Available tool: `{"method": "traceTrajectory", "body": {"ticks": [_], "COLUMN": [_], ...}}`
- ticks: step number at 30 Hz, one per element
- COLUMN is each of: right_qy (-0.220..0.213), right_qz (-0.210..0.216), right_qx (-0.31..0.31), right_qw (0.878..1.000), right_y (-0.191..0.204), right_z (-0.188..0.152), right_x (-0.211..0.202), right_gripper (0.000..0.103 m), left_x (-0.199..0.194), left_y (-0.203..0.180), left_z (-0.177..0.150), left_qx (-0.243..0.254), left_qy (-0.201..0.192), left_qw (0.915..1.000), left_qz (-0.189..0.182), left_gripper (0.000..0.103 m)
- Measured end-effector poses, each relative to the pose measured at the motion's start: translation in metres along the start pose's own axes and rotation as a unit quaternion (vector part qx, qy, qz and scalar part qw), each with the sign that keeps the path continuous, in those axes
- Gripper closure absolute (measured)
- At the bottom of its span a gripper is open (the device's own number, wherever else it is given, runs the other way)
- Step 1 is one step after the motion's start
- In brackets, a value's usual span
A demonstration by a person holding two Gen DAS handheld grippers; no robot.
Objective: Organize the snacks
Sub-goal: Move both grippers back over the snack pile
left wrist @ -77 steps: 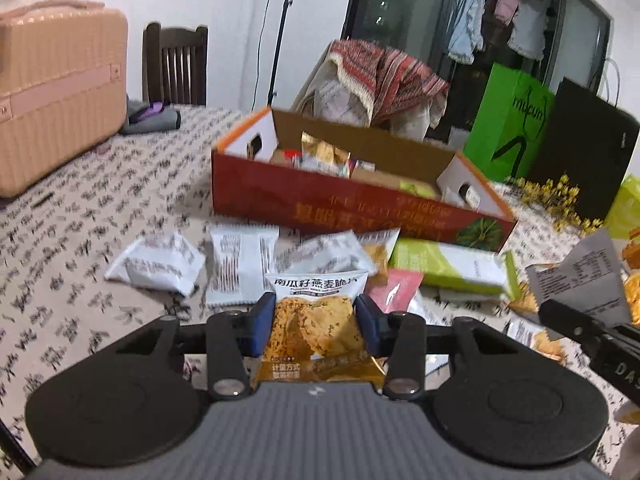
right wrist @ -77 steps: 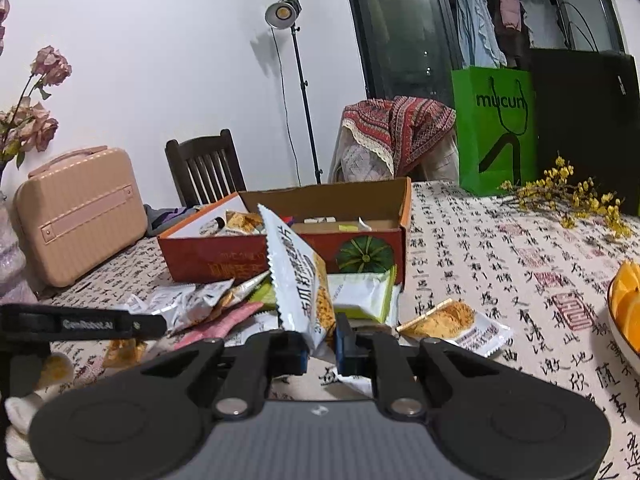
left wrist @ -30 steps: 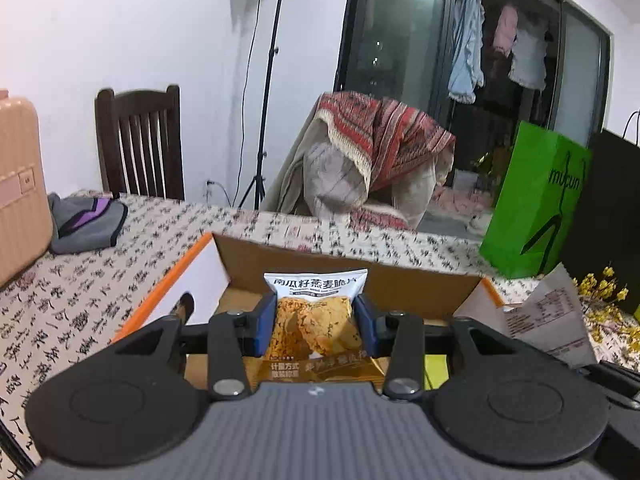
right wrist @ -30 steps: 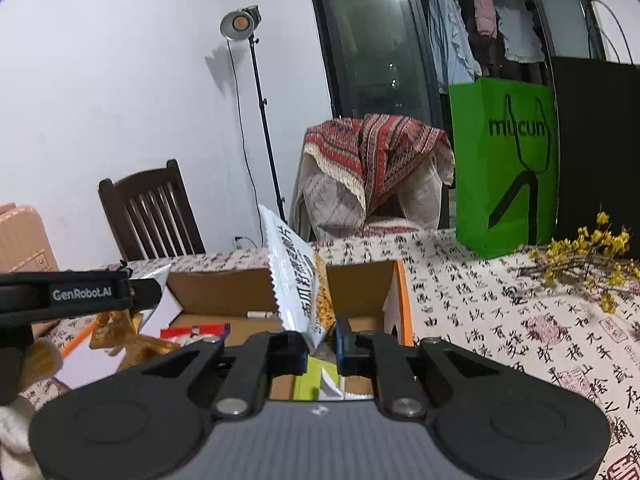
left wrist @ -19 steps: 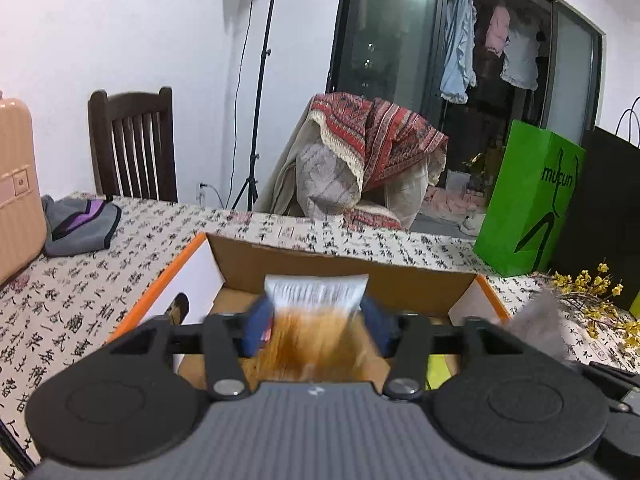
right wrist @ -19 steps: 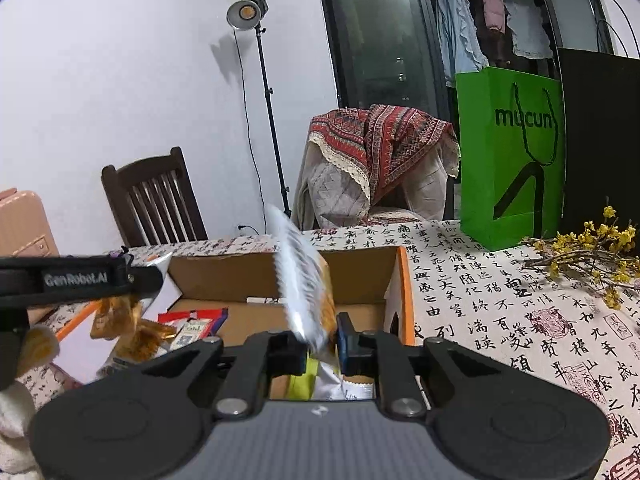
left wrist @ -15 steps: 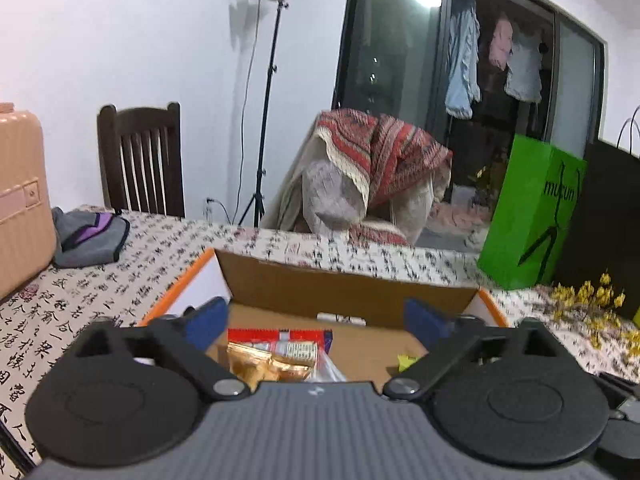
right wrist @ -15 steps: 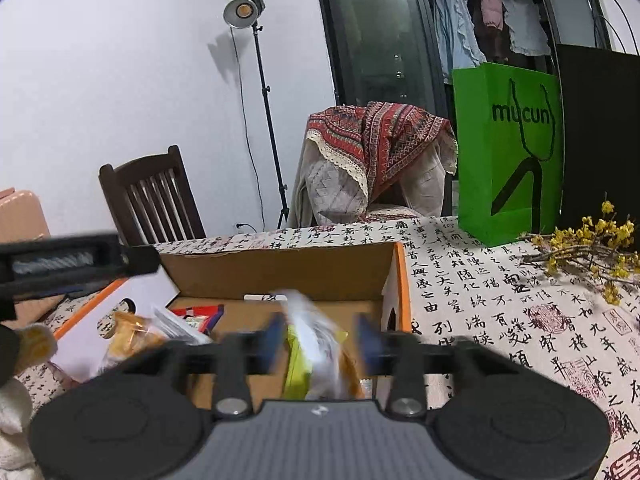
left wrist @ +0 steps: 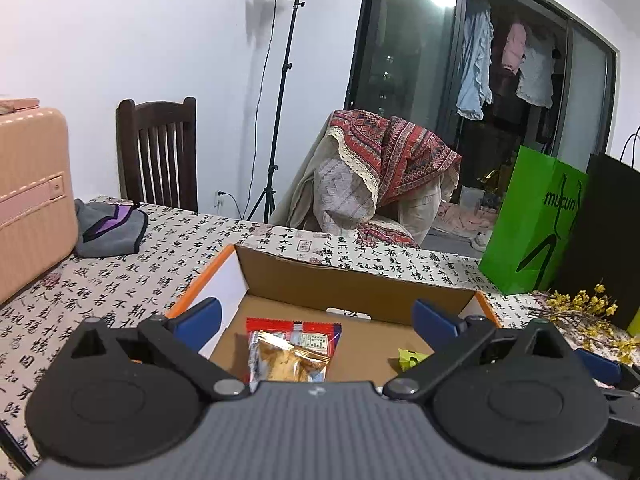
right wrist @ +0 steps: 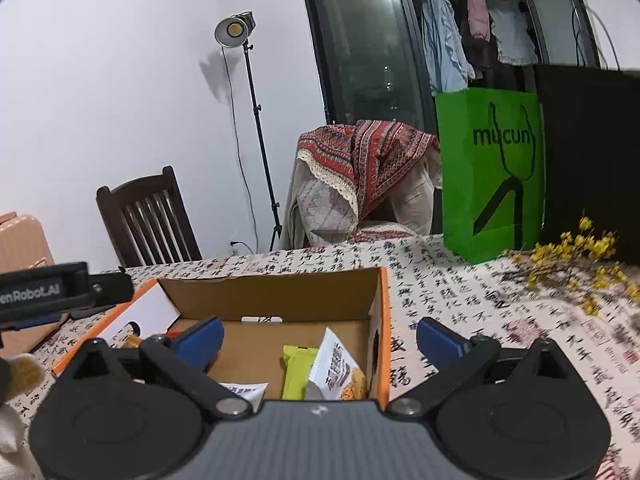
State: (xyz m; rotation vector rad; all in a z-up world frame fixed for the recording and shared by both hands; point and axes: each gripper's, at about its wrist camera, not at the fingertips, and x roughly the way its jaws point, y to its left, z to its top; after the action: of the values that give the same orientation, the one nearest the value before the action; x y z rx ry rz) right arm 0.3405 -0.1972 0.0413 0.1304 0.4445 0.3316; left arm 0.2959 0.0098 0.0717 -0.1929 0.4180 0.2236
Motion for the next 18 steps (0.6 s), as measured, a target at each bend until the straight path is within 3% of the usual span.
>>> {"method": "traceTrajectory", "body": {"ticks": [8, 18], "right_qy": [-0.009, 0.007], "right_qz": [-0.001, -0.016], "right_qx": [-0.020, -0.042], "right_qw": [1.000, 0.999], "right_y": [0.006, 0.001], "right_z": [0.006, -0.019], "right_x": [-0.042, -0.095], "right_gripper": [0.000, 0.000], "left_x": [-0.040, -0.084], "left_y": [0.008, 0.028], "left_z": [-0.002, -0.034], "left_qx": [0.016, 0.021], "left_qy": [-0.007, 0.002], "left_qw": [0.9999, 0.9997], "left_qz": [-0.001, -0.011], "left_gripper": [0.000, 0.000]}}
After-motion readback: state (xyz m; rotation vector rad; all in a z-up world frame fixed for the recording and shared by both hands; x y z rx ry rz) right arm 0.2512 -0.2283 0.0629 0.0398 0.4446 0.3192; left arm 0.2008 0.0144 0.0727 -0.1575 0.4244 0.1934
